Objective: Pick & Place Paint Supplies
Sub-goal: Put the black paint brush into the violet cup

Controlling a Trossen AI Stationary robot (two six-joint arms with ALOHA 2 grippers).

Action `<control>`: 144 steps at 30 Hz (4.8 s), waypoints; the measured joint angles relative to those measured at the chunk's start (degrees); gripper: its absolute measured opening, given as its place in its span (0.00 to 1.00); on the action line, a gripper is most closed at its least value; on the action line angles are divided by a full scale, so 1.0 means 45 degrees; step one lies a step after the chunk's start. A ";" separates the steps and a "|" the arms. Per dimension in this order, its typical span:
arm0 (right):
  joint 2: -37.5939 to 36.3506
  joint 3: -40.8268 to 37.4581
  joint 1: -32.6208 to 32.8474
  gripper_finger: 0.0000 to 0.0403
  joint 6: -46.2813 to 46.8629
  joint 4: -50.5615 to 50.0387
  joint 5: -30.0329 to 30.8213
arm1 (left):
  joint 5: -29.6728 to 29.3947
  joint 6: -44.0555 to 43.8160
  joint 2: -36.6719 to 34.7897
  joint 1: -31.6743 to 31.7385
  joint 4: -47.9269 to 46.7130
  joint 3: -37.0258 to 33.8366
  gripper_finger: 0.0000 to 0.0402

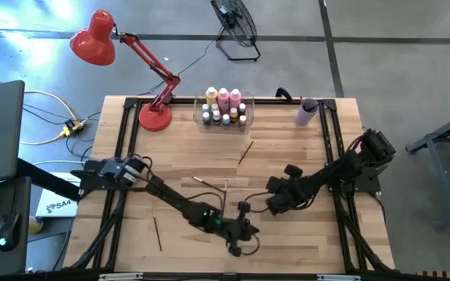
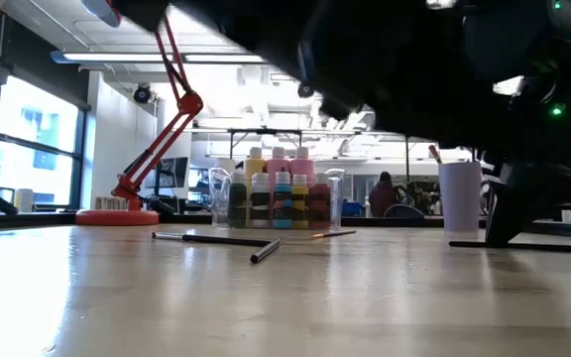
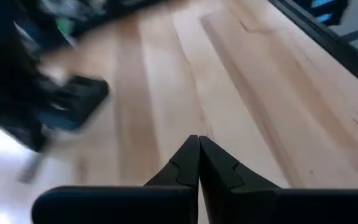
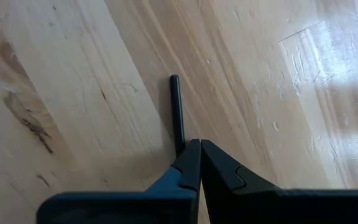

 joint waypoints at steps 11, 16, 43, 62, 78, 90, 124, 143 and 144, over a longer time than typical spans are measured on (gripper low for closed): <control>-0.0024 -0.0046 -0.0033 0.01 -0.0452 -0.0017 -0.0037 | -0.2574 0.1625 -0.2390 -0.0625 -0.3560 0.0000 0.00; -0.0015 -0.0046 -0.0028 0.00 -0.0630 0.0015 -0.0014 | -0.2748 -0.0293 -0.3643 -0.0048 -0.7053 -0.0092 0.00; -0.1751 -0.0090 -0.0035 0.00 -0.1569 0.0662 -0.0033 | -0.2058 -0.1560 -0.9719 0.2730 -0.4148 -0.8121 0.00; -0.1914 0.0269 -0.0606 0.00 -0.1899 0.0681 -0.0131 | -0.1409 -0.1368 -1.3082 0.3225 -0.3049 -1.0898 0.00; -0.2827 0.1923 -0.0580 0.00 -0.1836 -0.5864 -0.6577 | -0.0072 -0.1599 -1.2643 0.3225 -0.2928 -1.0880 0.00; -0.2817 -0.0053 -0.0492 0.04 -0.0434 -0.4696 -0.6932 | 0.0268 -0.1644 -1.2643 0.3225 -0.2953 -1.0880 0.00; -0.2886 -0.2282 -0.0504 0.41 -0.0988 -0.0996 -0.6667 | 0.0292 -0.1657 -1.2643 0.3225 -0.2971 -1.0880 0.00; -0.2861 -0.2334 -0.0484 0.27 -0.1345 -0.0610 -0.6516 | 0.0292 -0.1657 -1.2643 0.3225 -0.2970 -1.0885 0.00; -0.2861 -0.2335 -0.0475 0.25 -0.1350 -0.0564 -0.6505 | 0.0292 -0.1657 -1.2643 0.3225 -0.2973 -1.0885 0.00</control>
